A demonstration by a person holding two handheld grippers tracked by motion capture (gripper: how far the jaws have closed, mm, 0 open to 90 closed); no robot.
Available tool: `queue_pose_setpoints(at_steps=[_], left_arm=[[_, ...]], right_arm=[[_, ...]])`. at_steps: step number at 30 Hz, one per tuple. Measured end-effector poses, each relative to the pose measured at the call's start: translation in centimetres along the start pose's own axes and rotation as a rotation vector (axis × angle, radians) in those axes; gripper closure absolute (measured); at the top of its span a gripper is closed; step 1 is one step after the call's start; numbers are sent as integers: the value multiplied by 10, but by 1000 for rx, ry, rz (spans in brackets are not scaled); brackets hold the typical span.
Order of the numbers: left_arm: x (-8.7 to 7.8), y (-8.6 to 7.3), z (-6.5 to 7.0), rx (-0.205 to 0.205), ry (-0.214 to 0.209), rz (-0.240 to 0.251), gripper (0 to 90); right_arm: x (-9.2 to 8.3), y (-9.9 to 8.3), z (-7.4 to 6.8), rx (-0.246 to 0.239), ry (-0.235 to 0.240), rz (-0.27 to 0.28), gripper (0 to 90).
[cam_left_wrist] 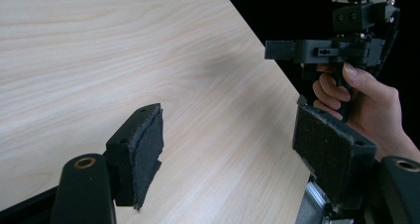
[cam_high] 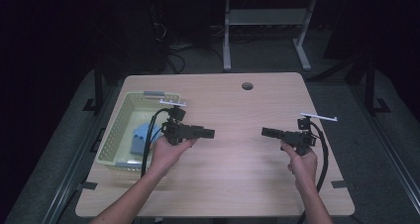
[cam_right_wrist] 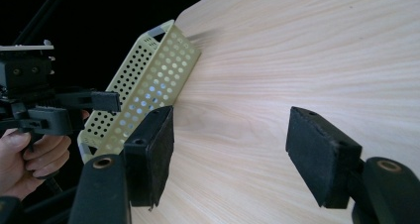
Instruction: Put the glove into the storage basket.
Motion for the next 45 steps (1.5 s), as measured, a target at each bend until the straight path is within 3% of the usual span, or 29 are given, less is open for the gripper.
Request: queue_pose_setpoints(at_steps=[18, 32, 38, 45], left_arm=[[41, -20, 8, 19, -65, -47, 269], [51, -42, 17, 76, -97, -66, 265], [54, -53, 18, 76, -120, -63, 267], [56, -61, 19, 105, -112, -65, 261]], right_arm=[[-16, -20, 26, 23, -43, -20, 337], [-34, -38, 46, 63, -61, -1, 293], [-42, -47, 53, 69, -68, -3, 286], [-51, -55, 58, 73, -63, 9, 283]])
Point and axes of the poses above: each handheld gripper's, and its own axes: x roughly forward along the jaws, y roughly out of its top, z roughly to its right, the point moved 3 cm from there along x, roughly forward along the jaws, and after that the axes turned 7 degrees about -y, right-handed, at the moved point
